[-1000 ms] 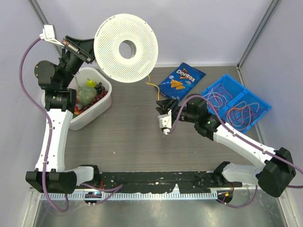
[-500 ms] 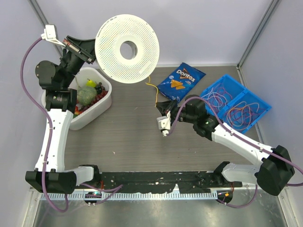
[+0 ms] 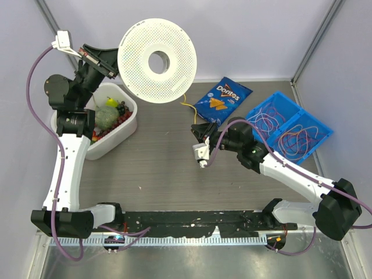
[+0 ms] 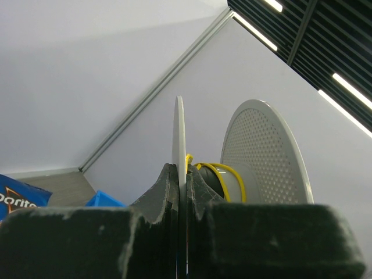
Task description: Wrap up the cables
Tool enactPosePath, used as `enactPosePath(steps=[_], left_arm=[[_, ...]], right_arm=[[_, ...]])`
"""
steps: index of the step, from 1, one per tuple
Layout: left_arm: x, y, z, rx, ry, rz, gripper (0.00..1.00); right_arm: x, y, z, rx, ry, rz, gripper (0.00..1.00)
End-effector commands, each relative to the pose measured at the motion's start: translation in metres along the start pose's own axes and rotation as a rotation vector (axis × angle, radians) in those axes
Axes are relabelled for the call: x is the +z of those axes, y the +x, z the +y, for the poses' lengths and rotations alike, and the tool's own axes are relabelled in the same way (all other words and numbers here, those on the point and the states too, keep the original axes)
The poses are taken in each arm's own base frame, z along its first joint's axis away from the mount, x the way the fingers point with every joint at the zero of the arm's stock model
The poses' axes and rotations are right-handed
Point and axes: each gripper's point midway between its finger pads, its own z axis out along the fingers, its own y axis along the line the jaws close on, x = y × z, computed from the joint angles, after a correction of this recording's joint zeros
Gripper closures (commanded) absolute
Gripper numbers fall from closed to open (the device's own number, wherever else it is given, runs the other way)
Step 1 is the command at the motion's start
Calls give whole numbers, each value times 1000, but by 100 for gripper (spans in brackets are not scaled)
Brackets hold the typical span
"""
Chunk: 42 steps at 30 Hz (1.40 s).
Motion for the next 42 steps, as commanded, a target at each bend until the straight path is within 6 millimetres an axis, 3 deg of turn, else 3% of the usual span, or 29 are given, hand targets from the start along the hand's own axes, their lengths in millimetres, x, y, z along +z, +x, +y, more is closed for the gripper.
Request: enactPosePath(steps=[1, 7, 12, 16, 19, 20, 25, 29, 34, 42], left_arm=[[-4, -9, -29, 45, 70, -39, 100], [-5, -7, -26, 42, 63, -35, 100], [-3, -3, -15, 33, 37, -25, 100], [-3, 0, 3, 36, -15, -26, 100], [-3, 7, 31, 54, -101, -23, 100], [-4, 11, 44, 51, -149, -16, 100], [-5, 42, 113, -4, -403, 59, 100], [-6, 68, 138, -13, -502, 98, 100], [-6, 116, 146, 49, -526, 223, 100], [-29, 180, 143, 73, -437, 409, 100]], right_arm=[[-2, -11, -19, -76, 51, -31, 77], [-3, -13, -19, -78, 48, -41, 99], [-8, -29, -17, 1, 11, -104, 99], [-16, -58, -16, 81, -38, -217, 99], [-22, -83, -13, 116, -78, -280, 99], [-23, -97, -7, 136, -112, -312, 99], [-30, -149, -15, 203, -161, -419, 99], [-31, -183, -18, 227, -193, -484, 99], [-25, -202, -51, 280, -152, -524, 99], [-9, -195, -118, 376, 16, -492, 99]])
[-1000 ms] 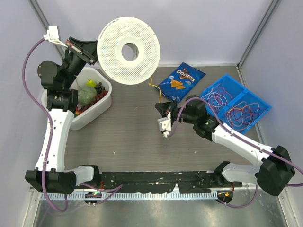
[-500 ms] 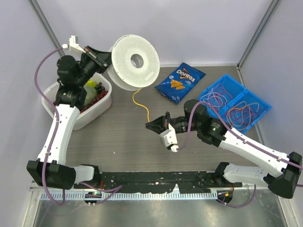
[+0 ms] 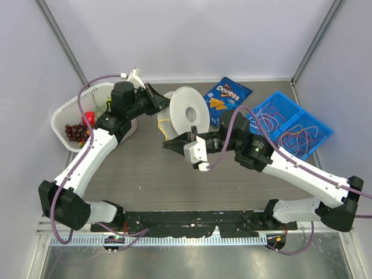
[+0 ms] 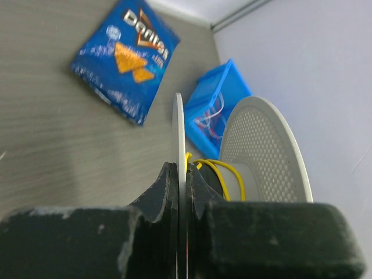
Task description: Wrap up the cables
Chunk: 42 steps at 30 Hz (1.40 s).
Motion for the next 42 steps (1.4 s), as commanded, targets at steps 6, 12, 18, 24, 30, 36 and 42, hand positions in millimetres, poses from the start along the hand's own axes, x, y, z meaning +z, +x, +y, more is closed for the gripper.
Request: enactPosePath(steps=[6, 12, 18, 24, 30, 36, 42], left_arm=[[-31, 29, -37, 204, 246, 41, 100], [-47, 44, -50, 310, 369, 77, 100], [-65, 57, -71, 386, 527, 115, 100], [-86, 54, -95, 385, 632, 122, 100], [-108, 10, -112, 269, 699, 37, 100], [-109, -50, -112, 42, 690, -47, 100], [-106, -89, -119, -44, 655, -146, 100]], right_arm=[[-22, -10, -107, 86, 324, -38, 99], [-49, 16, -143, 161, 451, -4, 99], [-79, 54, -170, 286, 558, 41, 99], [-129, 93, -200, 441, 689, 86, 99], [-188, 124, -208, 574, 804, 121, 99], [-224, 141, -199, 676, 881, 115, 99], [-221, 141, -171, 751, 872, 67, 99]])
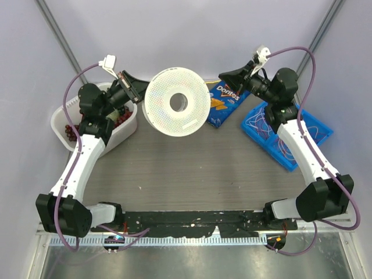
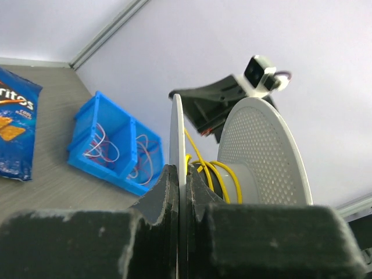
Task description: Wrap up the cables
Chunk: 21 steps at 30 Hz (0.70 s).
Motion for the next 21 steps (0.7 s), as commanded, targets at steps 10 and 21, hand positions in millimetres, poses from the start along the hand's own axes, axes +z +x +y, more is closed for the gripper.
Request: enactPosePath(steps=[10, 21], left_arm=[[-1, -77, 11, -415, -261, -300, 100], [-9, -59, 63, -507, -526, -359, 100]], right_arm=[[-24, -15, 55, -48, -52, -140, 99], [3, 0, 137, -594, -101, -114, 99]])
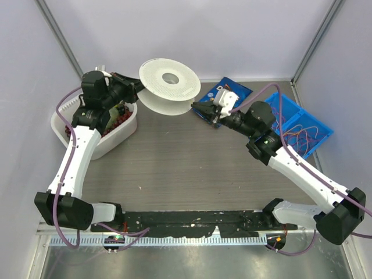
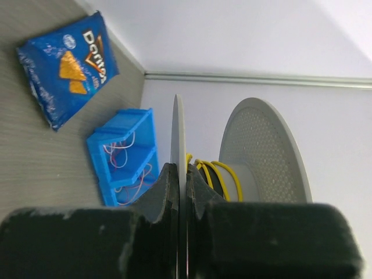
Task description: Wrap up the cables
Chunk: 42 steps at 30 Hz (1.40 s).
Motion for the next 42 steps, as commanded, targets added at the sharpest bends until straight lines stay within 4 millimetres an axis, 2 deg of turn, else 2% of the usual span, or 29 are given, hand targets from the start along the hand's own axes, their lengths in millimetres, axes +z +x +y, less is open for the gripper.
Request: enactPosePath(steps=[1, 2, 6, 8, 9, 10, 11, 12, 17, 18, 22, 23, 24, 25, 26, 27, 28, 29, 32, 33, 35, 36, 38, 41, 42], left_arm=[[-3, -13, -15, -7, -5, -121, 100], [-1, -11, -13, -3, -18, -125, 100], [7, -9, -4, 28, -88, -153, 100], [12, -7, 1, 57, -124, -163, 100], [12, -7, 3, 67, -143, -174, 100], [15, -7, 6, 73, -158, -182, 100], [19, -5, 7, 80, -153, -174, 100], [24, -5, 8, 81, -147, -175, 100], [50, -3, 9, 121, -71, -164, 100], [54, -6, 7, 143, -61, -176, 100], [74, -19, 9, 206, -11, -228, 100], [79, -20, 13, 209, -13, -230, 100], [86, -20, 17, 212, -13, -228, 100], [92, -21, 20, 217, -9, -228, 100], [101, -23, 25, 222, -1, -232, 100], [110, -24, 32, 219, 0, -230, 100], [117, -25, 34, 220, 10, -230, 100], [126, -26, 37, 230, 21, -232, 100], [150, -25, 44, 257, 32, -235, 100], [157, -25, 47, 262, 29, -237, 100], [174, -25, 61, 260, 15, -236, 100], [180, -26, 65, 259, 13, -239, 100], [193, -27, 75, 254, 12, -238, 100], [214, -30, 94, 259, 12, -240, 100], [220, -30, 98, 258, 21, -241, 100]], right_arm=[[5, -13, -1, -323, 55, 18, 99], [10, -18, 7, -385, 39, 13, 99], [31, -13, 35, -570, -19, 29, 99], [41, -10, 42, -646, -35, 41, 99], [45, -16, 41, -669, -27, 32, 99], [52, -8, 41, -672, -31, 51, 99], [56, -11, 35, -686, -16, 61, 99], [63, -5, 34, -700, -13, 64, 99], [83, 11, 9, -748, 63, 79, 99], [88, 19, 5, -743, 67, 90, 99], [95, 38, -31, -749, 124, 100, 99], [95, 50, -43, -748, 134, 118, 99], [93, 53, -56, -754, 158, 121, 99], [96, 65, -59, -752, 147, 132, 99], [95, 64, -70, -764, 166, 119, 99], [96, 76, -72, -762, 162, 130, 99], [96, 76, -82, -771, 179, 119, 99], [99, 89, -85, -768, 172, 129, 99], [98, 101, -109, -781, 207, 121, 99], [100, 113, -113, -780, 208, 126, 99], [100, 128, -125, -780, 213, 128, 99], [100, 130, -132, -789, 221, 122, 99], [105, 155, -140, -781, 218, 139, 99], [107, 177, -156, -801, 236, 134, 99], [110, 194, -156, -798, 229, 145, 99]])
